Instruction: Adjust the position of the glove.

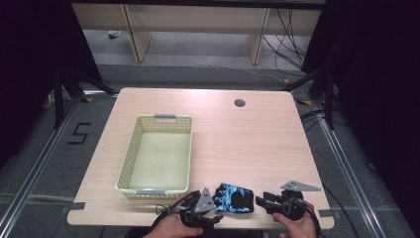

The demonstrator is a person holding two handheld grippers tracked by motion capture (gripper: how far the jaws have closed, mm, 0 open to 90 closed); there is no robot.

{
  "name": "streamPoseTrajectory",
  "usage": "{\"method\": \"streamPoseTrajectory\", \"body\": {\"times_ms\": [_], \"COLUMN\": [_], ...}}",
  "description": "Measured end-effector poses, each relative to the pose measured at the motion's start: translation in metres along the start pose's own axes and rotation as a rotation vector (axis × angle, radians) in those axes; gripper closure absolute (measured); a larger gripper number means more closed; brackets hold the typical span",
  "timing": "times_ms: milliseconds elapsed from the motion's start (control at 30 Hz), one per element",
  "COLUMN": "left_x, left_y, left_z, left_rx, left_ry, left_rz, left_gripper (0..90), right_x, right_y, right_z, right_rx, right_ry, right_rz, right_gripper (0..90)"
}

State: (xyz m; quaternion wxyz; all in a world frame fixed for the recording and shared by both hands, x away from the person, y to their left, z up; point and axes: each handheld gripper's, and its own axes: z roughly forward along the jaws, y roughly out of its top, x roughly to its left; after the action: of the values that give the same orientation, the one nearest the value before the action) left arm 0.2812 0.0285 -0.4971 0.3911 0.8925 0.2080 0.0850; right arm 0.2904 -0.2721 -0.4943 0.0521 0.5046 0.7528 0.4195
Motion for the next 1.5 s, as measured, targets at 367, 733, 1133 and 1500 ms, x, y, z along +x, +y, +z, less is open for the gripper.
{"method": "streamPoseTrajectory", "body": {"times_ms": [367,733,1133,1500], "left_x": [-0.005,-0.008,-0.01,-0.009], "left_y": [0.006,0.007,0.004,0.004], "left_z": [0.015,0.026,0.028,0.025], "left_rx": [0.031,0.045,0.022,0.007], "left_ry": [-0.012,0.016,0.093,0.096], "left_rz": [0.031,0.066,0.142,0.156], "left_gripper": [48.9,60.3,78.2,82.2], "right_x": [0.004,-0.003,-0.005,-0.002], "right_y": [-0.004,-0.009,-0.013,-0.011], "right_z": [0.009,0.026,0.029,0.023], "right_rx": [0.037,0.009,-0.02,-0.051], "right_ry": [0.04,0.097,0.139,0.155], "right_rz": [0.091,0.168,0.185,0.163], "right_gripper": [58.7,64.5,84.0,85.8]}}
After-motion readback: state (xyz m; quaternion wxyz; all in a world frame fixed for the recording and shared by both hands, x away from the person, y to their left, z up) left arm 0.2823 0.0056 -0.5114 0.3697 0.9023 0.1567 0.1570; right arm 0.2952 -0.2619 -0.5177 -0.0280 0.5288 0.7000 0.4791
